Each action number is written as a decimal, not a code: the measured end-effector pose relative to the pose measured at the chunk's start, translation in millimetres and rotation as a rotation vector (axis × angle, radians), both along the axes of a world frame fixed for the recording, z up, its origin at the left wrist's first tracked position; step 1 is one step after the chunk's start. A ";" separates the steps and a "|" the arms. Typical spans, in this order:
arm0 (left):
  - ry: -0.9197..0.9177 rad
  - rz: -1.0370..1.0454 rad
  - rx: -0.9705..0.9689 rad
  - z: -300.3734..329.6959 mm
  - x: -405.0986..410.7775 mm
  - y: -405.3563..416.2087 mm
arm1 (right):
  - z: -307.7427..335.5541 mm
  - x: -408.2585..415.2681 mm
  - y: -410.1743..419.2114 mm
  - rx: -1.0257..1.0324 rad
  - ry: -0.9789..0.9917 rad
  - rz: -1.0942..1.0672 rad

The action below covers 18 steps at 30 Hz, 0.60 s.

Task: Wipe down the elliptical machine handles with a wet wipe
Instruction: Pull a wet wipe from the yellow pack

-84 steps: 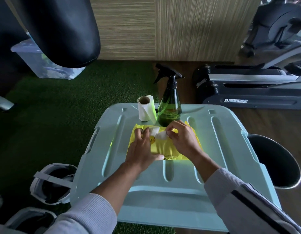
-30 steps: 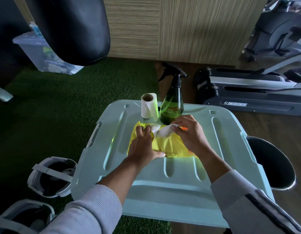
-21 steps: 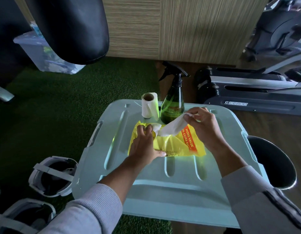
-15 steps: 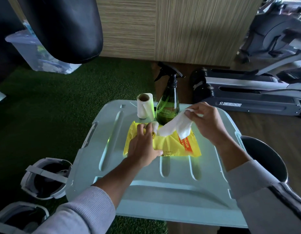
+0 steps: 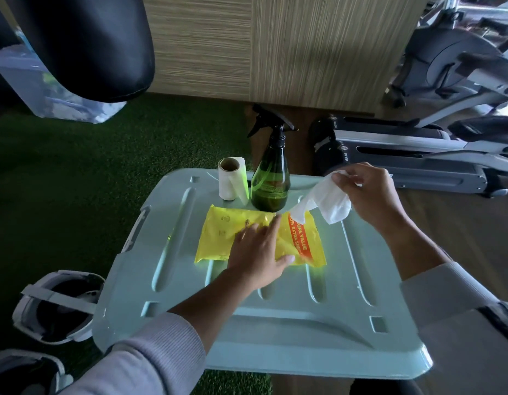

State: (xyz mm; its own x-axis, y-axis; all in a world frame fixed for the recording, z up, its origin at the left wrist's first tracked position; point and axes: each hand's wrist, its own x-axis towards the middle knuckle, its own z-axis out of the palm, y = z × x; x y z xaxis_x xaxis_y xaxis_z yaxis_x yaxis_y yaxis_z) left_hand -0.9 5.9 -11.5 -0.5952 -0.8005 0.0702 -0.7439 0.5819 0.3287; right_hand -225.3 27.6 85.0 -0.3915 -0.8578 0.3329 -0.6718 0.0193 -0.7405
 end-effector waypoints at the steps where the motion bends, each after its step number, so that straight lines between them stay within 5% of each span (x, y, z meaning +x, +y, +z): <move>1: -0.092 -0.020 -0.025 -2.1 -0.1 1.0 | 1.6 -0.9 1.4 -0.002 -0.005 -0.006; 9: -0.314 -0.077 -0.063 -5.4 -5.0 3.6 | 7.8 -3.0 5.4 0.021 0.008 0.006; 18: -0.344 -0.065 0.097 3.1 -7.6 -1.5 | 38.2 -10.8 1.4 0.015 -0.014 0.059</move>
State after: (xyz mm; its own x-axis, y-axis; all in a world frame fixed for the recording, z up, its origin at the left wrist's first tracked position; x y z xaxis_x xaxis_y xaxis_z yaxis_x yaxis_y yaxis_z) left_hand -8.4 4.4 -8.4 -0.6209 -0.7532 -0.2172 -0.7828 0.6102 0.1216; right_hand -236.1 29.0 123.2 -0.3443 -0.8846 0.3145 -0.6618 -0.0089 -0.7496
